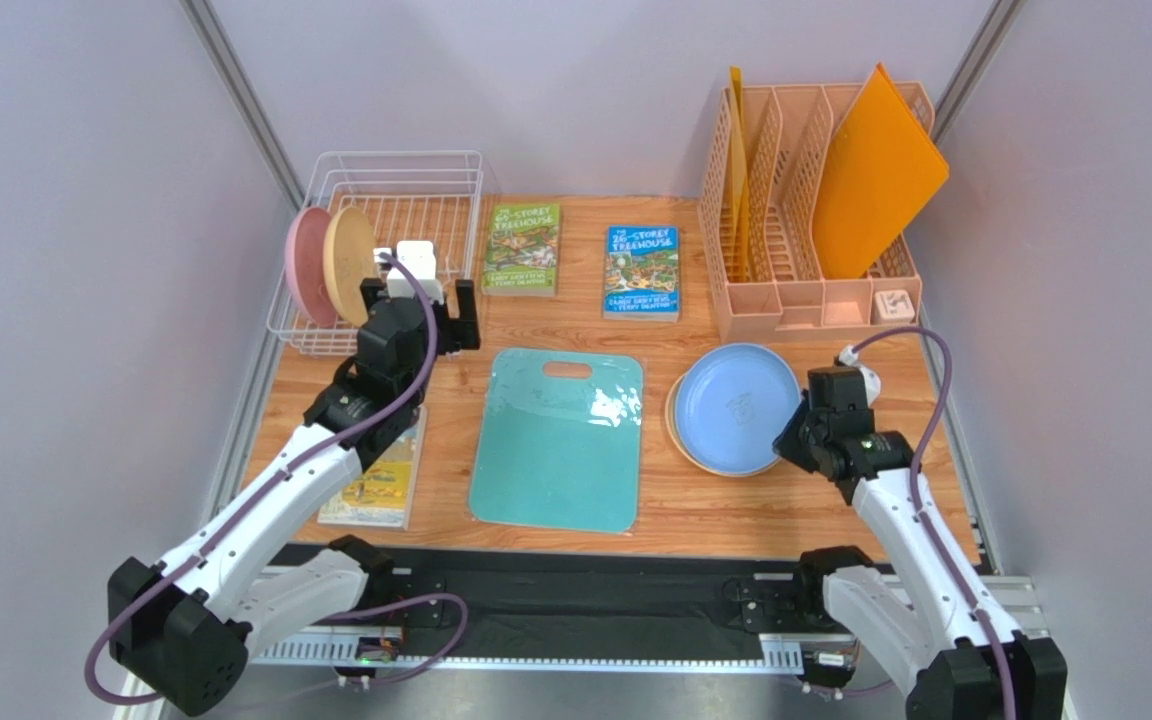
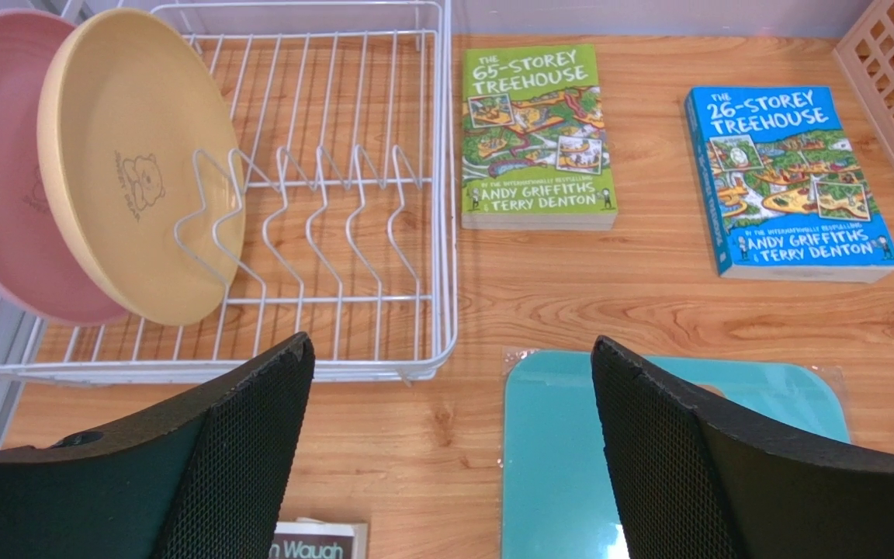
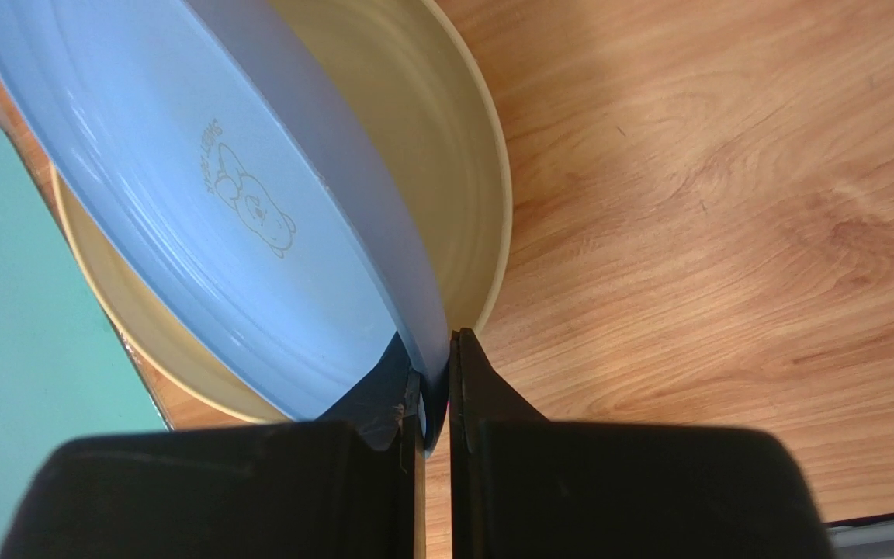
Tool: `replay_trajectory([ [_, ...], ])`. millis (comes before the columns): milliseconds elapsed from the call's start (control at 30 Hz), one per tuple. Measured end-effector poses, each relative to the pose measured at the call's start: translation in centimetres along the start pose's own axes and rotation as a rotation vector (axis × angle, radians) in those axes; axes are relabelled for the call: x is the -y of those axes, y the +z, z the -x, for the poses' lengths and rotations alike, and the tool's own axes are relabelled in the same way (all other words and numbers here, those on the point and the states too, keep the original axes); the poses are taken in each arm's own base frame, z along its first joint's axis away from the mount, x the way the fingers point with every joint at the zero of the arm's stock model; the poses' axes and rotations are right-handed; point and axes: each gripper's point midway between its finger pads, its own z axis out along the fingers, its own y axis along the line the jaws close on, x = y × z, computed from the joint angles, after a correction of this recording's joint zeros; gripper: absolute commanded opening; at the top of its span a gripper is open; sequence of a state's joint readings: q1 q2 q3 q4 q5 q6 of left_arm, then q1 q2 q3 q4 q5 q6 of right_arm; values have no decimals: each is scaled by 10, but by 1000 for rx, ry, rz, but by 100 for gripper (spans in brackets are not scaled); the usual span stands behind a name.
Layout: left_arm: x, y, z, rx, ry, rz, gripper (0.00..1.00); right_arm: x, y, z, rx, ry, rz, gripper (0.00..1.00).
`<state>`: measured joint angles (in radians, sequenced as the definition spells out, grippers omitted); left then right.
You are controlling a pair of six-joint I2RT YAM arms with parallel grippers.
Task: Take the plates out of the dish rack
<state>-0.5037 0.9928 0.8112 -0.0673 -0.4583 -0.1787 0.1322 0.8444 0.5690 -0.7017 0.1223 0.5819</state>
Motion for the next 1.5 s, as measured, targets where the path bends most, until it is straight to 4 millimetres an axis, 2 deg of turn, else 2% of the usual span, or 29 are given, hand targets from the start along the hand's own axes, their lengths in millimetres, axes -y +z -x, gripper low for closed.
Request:
replay_trajectory([
  [100,0,-1,1,3,2,0,96,1,3,-8,-22,22,3,21],
  [233,0,-1,1,3,2,0,99,-4,3,-7,-22,34,23,28],
  [300,0,0,1,2,3,0,99,-4,3,-8,-24,34,25,47],
  [367,0,0,0,0,5,2,99,-4,3,-7,-24,31,26,57],
  [467,-2,1,-1,-3,8,9,100,-4,2,-8,-26,30,23,83],
  [500,-2,1,-2,-4,9,13,99,-4,1,-7,-26,25,24,88],
  [667,-11,3,-1,-5,4,45,99,-12,-11,8,17,9,51,93],
  [700,-17,5,-1,-5,0,62,99,-15,-17,16,42,6,65,98],
  [733,-22,6,-2,-6,-4,76,99,-18,-21,22,62,4,77,100],
  [1000,-80,26,-17,-59,-26,252,99,-54,-62,78,271,-57,237,100],
  [1100,-100,28,-19,-64,-38,305,99,-64,-62,90,291,-83,259,100],
  [1200,-114,33,-18,-54,-49,344,99,-71,-51,95,272,-115,259,100],
  [1300,-127,41,-27,-79,-51,375,99,-76,-39,90,226,-140,267,100],
  [1500,-157,56,-47,-124,-66,445,99,-87,-39,91,220,-158,319,100],
])
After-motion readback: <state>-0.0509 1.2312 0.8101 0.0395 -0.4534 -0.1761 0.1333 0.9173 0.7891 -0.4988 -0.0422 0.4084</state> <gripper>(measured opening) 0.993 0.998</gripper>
